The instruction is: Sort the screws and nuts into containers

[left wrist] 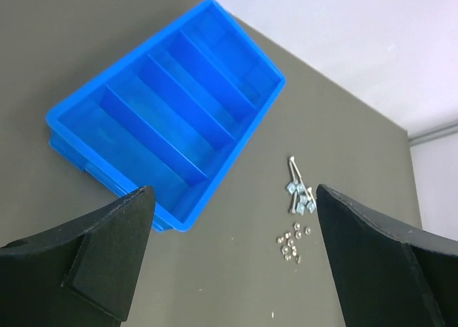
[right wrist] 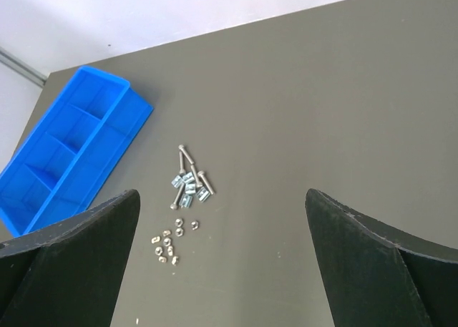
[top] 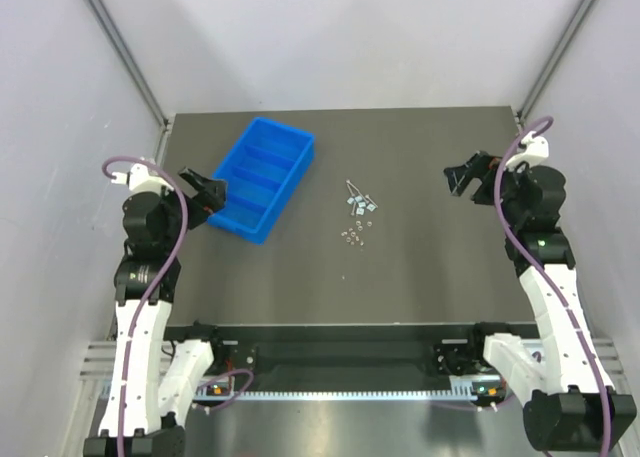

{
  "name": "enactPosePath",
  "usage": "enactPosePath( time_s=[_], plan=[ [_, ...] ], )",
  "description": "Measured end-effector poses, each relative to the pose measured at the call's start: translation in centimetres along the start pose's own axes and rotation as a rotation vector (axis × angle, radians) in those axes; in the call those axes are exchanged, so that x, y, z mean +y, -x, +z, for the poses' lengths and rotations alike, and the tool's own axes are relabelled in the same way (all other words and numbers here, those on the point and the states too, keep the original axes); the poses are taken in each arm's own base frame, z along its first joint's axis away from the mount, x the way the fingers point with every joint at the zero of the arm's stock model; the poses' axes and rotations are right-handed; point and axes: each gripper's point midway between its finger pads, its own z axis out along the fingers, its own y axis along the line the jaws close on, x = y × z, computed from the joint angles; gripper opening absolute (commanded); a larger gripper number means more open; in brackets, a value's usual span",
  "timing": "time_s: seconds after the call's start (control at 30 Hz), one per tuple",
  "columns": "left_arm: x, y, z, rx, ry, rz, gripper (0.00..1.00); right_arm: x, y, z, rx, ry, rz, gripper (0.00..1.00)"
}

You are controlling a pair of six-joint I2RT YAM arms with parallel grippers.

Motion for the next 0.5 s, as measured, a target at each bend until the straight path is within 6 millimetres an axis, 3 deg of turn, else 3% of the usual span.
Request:
enactPosePath(
  time_s=[0.17, 0.27, 0.33, 0.5],
  plan=[
    [-0.8, -1.2, 1.4, 0.076, -0.051, 0.005, 0.99, 0.1, 0.2, -0.2, -0.007, 0.001, 0.007, 1.00],
    [-2.8, -2.2, 3.0, 0.134, -0.081, 0.016, 0.96, 0.0, -0.3, -0.1, -0.011, 0.003, 0.022, 1.00],
    [-6.5, -4.1, 4.1, 0.191, -0.149, 0.063, 0.95, -0.3, -1.2, -0.1, -0.001, 0.000, 0.035, 1.00],
    [-16.4, -13.6, 7.3, 0.353, -0.231, 0.249, 0.92, -1.0, -2.5, -0.3, 0.017, -0.029, 0.053, 1.00]
  ],
)
